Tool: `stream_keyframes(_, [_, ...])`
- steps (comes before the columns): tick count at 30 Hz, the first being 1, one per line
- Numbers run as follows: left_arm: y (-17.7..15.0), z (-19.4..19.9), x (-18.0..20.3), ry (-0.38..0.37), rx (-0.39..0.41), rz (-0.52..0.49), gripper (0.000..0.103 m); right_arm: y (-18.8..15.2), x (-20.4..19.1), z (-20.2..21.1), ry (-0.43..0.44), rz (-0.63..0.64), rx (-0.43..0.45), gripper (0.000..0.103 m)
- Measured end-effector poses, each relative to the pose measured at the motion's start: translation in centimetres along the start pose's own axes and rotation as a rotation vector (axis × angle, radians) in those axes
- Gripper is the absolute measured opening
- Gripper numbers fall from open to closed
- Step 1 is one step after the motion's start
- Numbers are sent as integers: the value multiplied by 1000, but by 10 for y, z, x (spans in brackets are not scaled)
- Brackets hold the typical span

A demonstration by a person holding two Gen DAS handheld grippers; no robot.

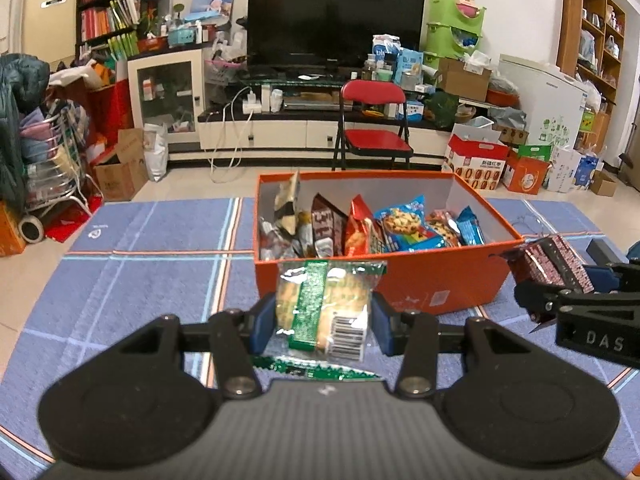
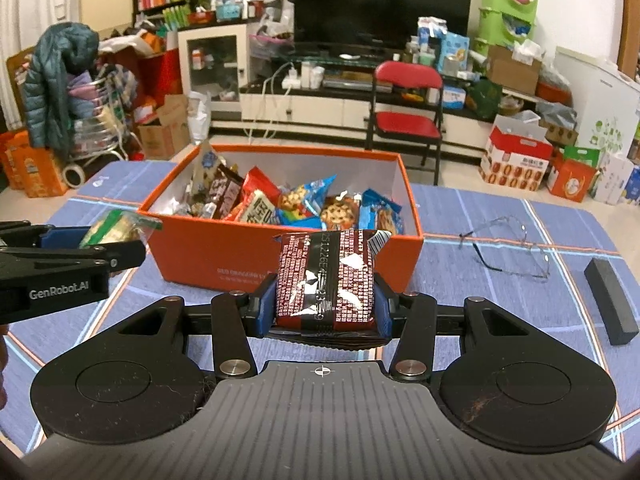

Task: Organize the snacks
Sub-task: 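Carry both held snacks over the orange box and open both tools inside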

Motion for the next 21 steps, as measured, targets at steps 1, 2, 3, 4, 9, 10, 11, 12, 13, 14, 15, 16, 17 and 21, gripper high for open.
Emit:
stream_keyframes(1, [5,-1,-3,1,2,8,47,3,3,0,0,-5,5,32])
stream_keyframes(2, [10,-2,-5,2,6,11,47,8,7,-2,2,-16,10,32])
stream_keyframes(3, [18,-4,-8,6,15,12,47,14,11,-3,10,-30,14,32])
stream_keyframes(4, [26,-6,-9,11,26,7,47,21,15,-6,19,-42,18,32])
stream_keyframes(9, [69,-36,-5,31,49,-17,47,68,23,-40,66,-66,29,32])
stream_keyframes(10, [75,-46,-2,29,43,-16,47,76,23,-50,67,-60,24,32])
stream_keyframes(11, [80,-56,2,27,36,-24,47,83,22,-62,61,-56,18,32])
stream_keyframes(12, [82,-64,5,29,32,-32,47,88,23,-72,53,-56,8,32])
stream_keyframes(13, [85,-74,9,35,27,-43,47,93,22,-83,50,-56,-1,32])
stream_keyframes(14, [86,-83,12,39,22,-47,47,96,22,-92,43,-49,-7,32])
stream_keyframes(15, [87,-95,15,41,14,-45,47,98,22,-102,29,-34,-16,32])
stream_keyframes(16, [88,-104,16,42,6,-42,47,98,21,-110,17,-24,-22,32])
stream_keyframes(17, [88,-112,17,49,-1,-41,47,98,21,-120,6,-17,-32,32])
stream_keyframes(21, [84,-142,16,62,-34,-30,49,93,26,-145,4,-31,-61,40])
Point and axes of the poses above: each gripper's, at about its wrist camera, not at the fingertips, and z roughly against the way its jaws point, x to its right, y to its top, the point moved 4 cm from there along -z, roughly the way its jaws point, and after that the axes turned 7 degrees about x, right-handed, at the moved point
